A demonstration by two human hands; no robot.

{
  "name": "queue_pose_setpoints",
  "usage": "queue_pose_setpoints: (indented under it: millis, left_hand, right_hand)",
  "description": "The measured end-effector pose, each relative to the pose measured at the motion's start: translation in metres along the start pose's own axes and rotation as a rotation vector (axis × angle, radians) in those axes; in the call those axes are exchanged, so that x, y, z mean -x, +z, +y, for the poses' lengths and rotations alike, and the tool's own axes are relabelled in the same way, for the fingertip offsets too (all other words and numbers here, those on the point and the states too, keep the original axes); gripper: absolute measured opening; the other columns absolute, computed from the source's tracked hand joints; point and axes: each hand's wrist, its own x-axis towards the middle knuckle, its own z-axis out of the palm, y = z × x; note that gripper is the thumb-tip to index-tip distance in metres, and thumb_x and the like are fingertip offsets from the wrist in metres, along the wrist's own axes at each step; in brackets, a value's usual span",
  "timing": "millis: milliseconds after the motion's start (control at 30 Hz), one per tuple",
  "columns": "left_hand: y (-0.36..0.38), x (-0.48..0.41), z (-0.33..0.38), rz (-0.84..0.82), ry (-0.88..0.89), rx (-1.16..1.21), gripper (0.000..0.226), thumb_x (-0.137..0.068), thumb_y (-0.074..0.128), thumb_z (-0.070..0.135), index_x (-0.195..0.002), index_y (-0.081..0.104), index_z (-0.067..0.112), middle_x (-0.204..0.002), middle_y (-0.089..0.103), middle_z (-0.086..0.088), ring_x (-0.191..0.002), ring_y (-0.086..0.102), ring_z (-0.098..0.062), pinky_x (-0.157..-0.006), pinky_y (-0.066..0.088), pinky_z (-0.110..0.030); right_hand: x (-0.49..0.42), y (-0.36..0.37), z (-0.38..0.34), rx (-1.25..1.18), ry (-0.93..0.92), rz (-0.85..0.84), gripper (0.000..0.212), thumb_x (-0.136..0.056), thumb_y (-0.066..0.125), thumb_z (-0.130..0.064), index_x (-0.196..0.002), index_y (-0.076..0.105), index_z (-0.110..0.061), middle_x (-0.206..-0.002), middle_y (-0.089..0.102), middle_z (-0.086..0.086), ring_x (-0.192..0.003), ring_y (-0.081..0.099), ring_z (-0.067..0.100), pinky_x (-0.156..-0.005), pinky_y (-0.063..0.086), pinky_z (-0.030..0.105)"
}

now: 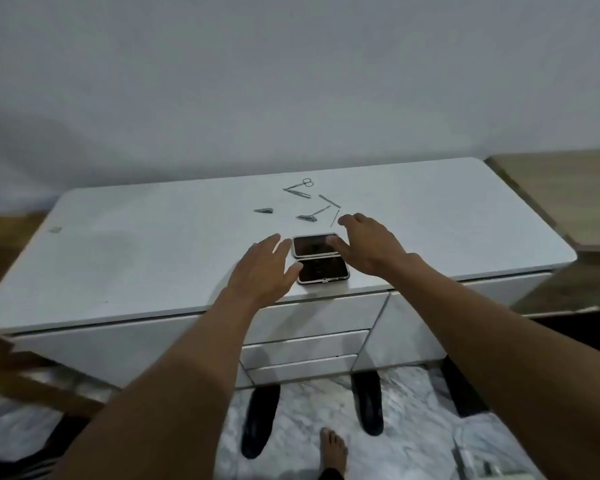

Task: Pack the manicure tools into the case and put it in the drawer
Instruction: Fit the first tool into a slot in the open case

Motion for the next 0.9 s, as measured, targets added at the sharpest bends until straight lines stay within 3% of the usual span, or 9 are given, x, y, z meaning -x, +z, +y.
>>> queue_pose_setpoints:
  millis: [200,400,600,900]
  left_hand:
    - [0.033,-0.024,-0.017,-0.078,-0.032,0.054,0.063,-0.100,0.034,0.050,-0.153,0.017,0.022,-0.161,0.013,-0.007,-0.148,0.011,-0.020,-0.118,0.006,-0.035]
    - [0.062,-0.035,-0.031,-0.105,-0.027,0.077,0.076,-0.087,0.011,0.066,-0.153,0.015,0.027,-0.162,0.011,-0.006,-0.149,0.006,-0.020,-0.119,0.008,-0.041]
    - [0.076,-0.034,-0.039,0.005,-0.001,0.077,0.064,-0.095,0.029,0.057,-0.151,0.028,0.027,-0.159,0.024,-0.005,-0.147,0.016,-0.019,-0.119,0.010,-0.037]
    - [0.083,-0.036,-0.043,0.043,0.003,0.061,0.061,-0.095,0.035,0.054,-0.150,0.030,0.027,-0.158,0.026,-0.004,-0.147,0.016,-0.016,-0.119,0.014,-0.037]
  right_hand:
    - [-0.045,0.010,0.005,0.041,-0.031,-0.066,0.049,-0.097,0.044,-0.041,-0.135,0.045,-0.009,-0.134,0.054,0.014,-0.124,0.049,0.033,-0.096,0.045,0.042]
    - [-0.101,0.029,0.011,0.085,-0.099,-0.143,0.043,-0.097,0.045,-0.036,-0.130,0.049,-0.009,-0.132,0.056,0.014,-0.120,0.052,0.033,-0.094,0.047,0.042]
    - [-0.143,0.045,0.013,0.123,-0.109,-0.194,0.037,-0.096,0.045,-0.031,-0.125,0.051,-0.009,-0.126,0.056,0.012,-0.115,0.055,0.035,-0.087,0.046,0.042]
    - [-0.160,0.061,0.011,0.176,-0.132,-0.154,0.026,-0.092,0.044,-0.015,-0.112,0.057,-0.007,-0.115,0.059,0.014,-0.106,0.058,0.038,-0.080,0.047,0.040]
